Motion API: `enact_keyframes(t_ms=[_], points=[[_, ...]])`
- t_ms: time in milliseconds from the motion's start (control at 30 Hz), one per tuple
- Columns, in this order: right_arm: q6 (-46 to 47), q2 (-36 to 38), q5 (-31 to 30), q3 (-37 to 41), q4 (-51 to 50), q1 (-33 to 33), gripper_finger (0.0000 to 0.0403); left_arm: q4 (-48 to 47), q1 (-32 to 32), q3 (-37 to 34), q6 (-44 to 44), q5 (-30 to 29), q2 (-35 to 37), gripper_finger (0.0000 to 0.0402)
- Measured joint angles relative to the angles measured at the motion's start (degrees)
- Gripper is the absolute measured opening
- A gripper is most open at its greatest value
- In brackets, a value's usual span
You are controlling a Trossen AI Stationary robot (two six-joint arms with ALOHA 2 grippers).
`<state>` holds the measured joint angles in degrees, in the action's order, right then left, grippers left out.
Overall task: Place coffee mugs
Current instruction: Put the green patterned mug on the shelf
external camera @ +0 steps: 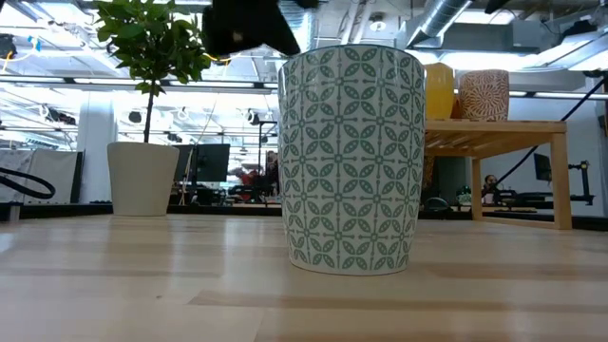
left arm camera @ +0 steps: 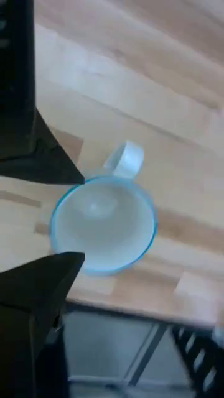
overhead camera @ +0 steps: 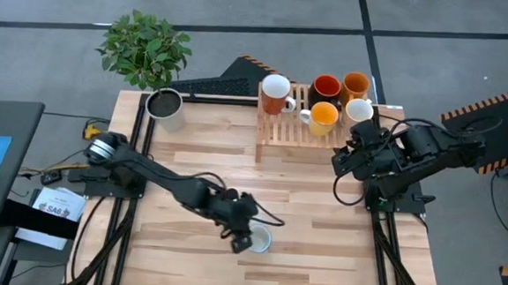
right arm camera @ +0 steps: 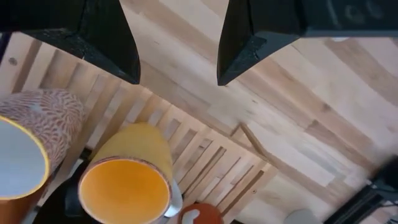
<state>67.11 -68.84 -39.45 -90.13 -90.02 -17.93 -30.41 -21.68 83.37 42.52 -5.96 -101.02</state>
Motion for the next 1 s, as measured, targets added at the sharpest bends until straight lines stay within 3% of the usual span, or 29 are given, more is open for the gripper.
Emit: enact_keyframes(t_ms=[233,600,800,900,1000], points=[[-3.3,0.2,-1.2,0.0,0.0,0.0,0.0239,-8.6,1.8,9.9,8.4,-0.5,-9.4,0.0192],[-4.2,0.2,-1.4,0.0,0.0,0.0,0.0239,-13.4,2.4,10.7,12.5,-0.5,-13.1,0.0193],[-4.1,0.2,-1.5,0.0,0.1,0.0,0.0239,-12.3,2.7,10.5,12.2,3.8,-15.8,0.0192],[-3.8,0.3,-1.7,0.0,0.2,0.0,0.0239,-12.6,3.5,10.6,11.8,4.8,-16.7,0.0176],[-3.2,0.3,-2.3,0.0,0.3,0.0,0.0239,-14.8,4.4,10.5,9.4,5.7,-16.7,0.0119]])
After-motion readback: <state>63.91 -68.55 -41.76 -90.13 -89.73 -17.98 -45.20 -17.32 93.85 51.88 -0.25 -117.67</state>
